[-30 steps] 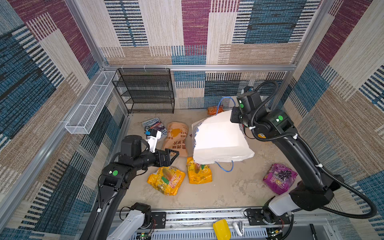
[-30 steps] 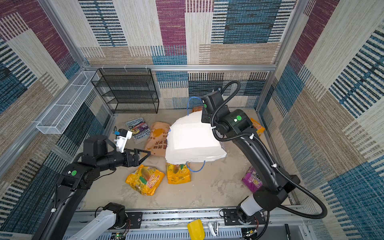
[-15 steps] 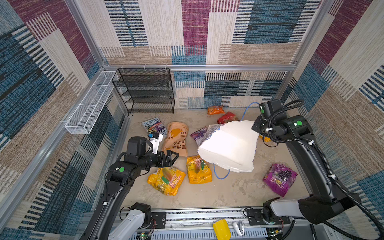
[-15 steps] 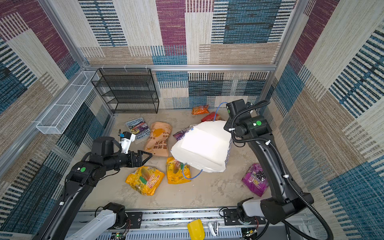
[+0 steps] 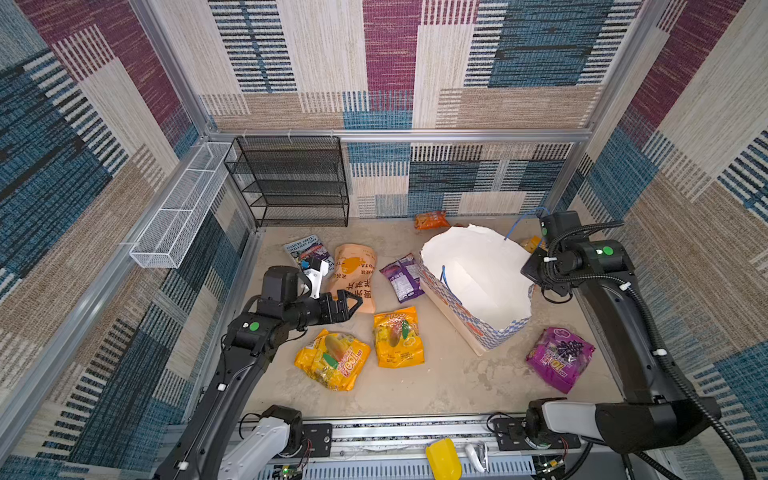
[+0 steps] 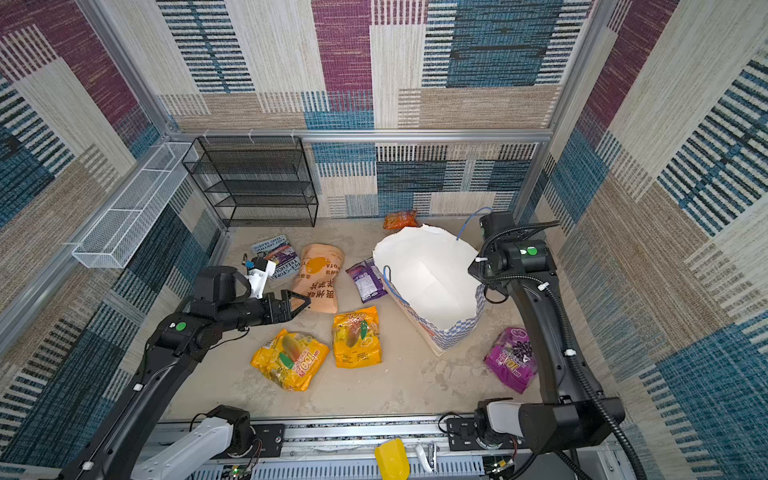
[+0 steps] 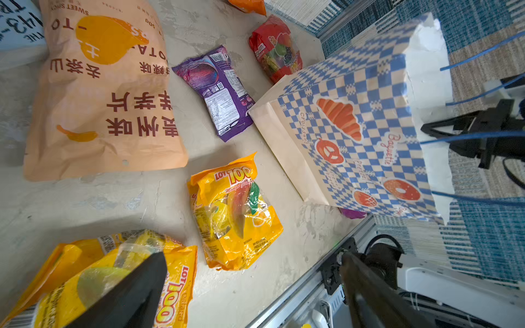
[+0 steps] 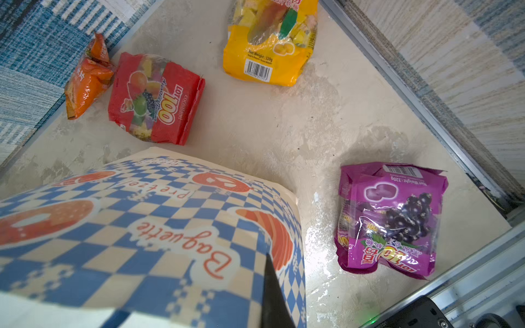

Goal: Place the snacks into the paper bag

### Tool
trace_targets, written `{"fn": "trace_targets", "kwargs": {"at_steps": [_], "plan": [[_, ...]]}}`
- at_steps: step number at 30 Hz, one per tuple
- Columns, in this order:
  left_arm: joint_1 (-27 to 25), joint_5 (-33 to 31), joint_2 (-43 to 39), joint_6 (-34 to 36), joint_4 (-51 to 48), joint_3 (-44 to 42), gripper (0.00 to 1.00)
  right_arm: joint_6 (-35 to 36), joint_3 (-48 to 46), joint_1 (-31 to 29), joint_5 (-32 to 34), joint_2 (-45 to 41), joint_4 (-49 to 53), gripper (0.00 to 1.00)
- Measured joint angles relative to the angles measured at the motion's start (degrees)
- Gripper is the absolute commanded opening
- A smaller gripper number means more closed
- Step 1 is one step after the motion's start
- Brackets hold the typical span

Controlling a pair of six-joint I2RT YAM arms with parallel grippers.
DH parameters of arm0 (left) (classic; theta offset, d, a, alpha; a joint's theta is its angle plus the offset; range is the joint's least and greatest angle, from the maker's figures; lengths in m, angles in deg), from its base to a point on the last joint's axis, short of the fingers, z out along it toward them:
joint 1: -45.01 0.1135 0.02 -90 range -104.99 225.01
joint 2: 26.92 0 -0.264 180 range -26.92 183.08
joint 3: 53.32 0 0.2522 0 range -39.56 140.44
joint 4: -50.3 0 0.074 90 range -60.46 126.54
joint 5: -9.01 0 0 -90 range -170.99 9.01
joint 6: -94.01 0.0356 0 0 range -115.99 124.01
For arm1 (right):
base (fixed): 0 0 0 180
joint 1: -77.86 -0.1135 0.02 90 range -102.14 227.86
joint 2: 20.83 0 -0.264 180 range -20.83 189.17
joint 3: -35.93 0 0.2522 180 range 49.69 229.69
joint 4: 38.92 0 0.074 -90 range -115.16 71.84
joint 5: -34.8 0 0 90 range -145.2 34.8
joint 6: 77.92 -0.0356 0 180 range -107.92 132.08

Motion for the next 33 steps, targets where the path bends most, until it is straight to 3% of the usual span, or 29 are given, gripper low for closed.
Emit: {"fn": "trace_targets", "kwargs": {"at_steps": [4,11,15,23,28,33], "plan": [[0.5,3.6,5.2,-5.2,5.4,0.0,0.99,0.1,-2.2,0.1,-3.1,-1.1,-0.9,0.17],[2.1,7.6,9.9,-11.8,13.9,-1.5,0.99,0.7,-2.3,0.3,-3.6,-3.4,-2.5,0.63],[3.2,8.5,10.0,-12.9,15.4,-2.0,0.99,3.6,-2.9,0.3,-2.4,-5.4,-4.3,0.80],[4.2,8.7,9.0,-12.9,15.5,-2.7,0.99,12.7,-11.2,0.3,1.9,-12.9,-12.7,0.99],[4.4,8.9,8.7,-12.9,15.4,-3.7,0.99,17.6,-14.0,0.3,2.8,-17.0,-18.5,1.00],[4.9,8.9,7.6,-12.6,14.8,-3.7,0.99,22.7,-13.2,0.4,0.9,-14.5,-24.0,0.98]]}}
